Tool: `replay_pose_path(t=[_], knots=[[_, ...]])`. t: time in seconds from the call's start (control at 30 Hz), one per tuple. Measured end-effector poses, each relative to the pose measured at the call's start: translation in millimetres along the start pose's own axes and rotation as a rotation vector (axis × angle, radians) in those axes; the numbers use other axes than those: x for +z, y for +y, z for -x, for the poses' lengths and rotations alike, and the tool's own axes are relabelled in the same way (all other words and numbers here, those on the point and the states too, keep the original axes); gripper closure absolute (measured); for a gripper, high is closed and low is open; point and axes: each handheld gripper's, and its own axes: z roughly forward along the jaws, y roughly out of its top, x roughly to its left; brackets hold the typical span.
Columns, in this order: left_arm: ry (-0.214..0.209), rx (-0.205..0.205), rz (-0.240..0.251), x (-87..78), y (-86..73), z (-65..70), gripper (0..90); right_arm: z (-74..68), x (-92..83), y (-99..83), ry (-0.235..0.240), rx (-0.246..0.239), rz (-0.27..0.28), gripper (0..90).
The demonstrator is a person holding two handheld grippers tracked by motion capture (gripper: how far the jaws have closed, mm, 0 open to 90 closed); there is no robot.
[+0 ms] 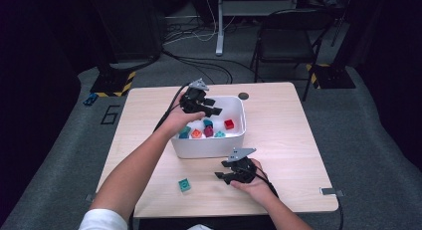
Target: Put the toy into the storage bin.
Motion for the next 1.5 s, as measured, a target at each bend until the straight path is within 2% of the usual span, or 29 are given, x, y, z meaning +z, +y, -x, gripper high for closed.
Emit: replay_pose_path(t=[0.17, 0.23, 0.37, 0.53, 0.57, 0.63, 0.73, 0.77, 0.97, 1.1, 1.33, 1.5], knots=[[0.01, -0.003, 0.024, -29.4, -4.4, 5.9, 47.3, -0.1, 1.7, -0.2, 0.003, 0.001, -0.005, 48.0], [0.014, 0.008, 0.032, -41.8, -7.0, 9.2, 47.2, 0.0, 2.3, -0.2, 0.001, 0.0, -0.007, 48.0], [0.029, 0.015, 0.031, -63.0, -13.0, 15.0, 47.0, -0.5, 2.4, 0.1, 0.002, 0.003, -0.006, 48.0], [0.026, 0.025, 0.04, -83.4, -22.1, 21.9, 47.0, -1.0, 2.4, 0.2, -0.002, 0.005, -0.006, 48.0], [0.026, 0.025, 0.04, -83.4, -22.1, 21.9, 47.0, -1.0, 2.4, 0.2, -0.002, 0.005, -0.006, 48.0], [0.015, 0.03, 0.047, -93.5, -29.0, 29.1, 47.0, -1.1, 3.0, 0.1, -0.001, 0.005, -0.01, 48.0], [0.009, 0.043, 0.053, -101.7, -34.1, 34.8, 46.6, -0.8, 3.5, 0.2, -0.001, 0.0, -0.009, 48.0], [0.01, 0.066, 0.049, -108.4, -39.1, 40.3, 46.2, -1.1, 3.7, 0.2, -0.002, 0.0, -0.01, 48.0], [0.0, 0.079, 0.047, -121.8, -56.5, 55.0, 46.3, -1.3, 3.8, 0.2, -0.001, -0.001, -0.01, 48.0], [-0.01, 0.073, 0.058, -127.7, -67.3, 63.0, 46.0, -1.7, 4.2, 0.1, -0.002, -0.001, -0.012, 48.0], [-0.033, 0.064, 0.057, -128.5, -88.4, 73.0, 46.0, -1.9, 4.4, 0.2, -0.004, -0.001, -0.011, 48.0], [-0.028, 0.056, 0.058, -128.5, -103.6, 76.5, 46.0, -2.3, 4.8, -0.3, -0.005, 0.007, -0.015, 48.0]])
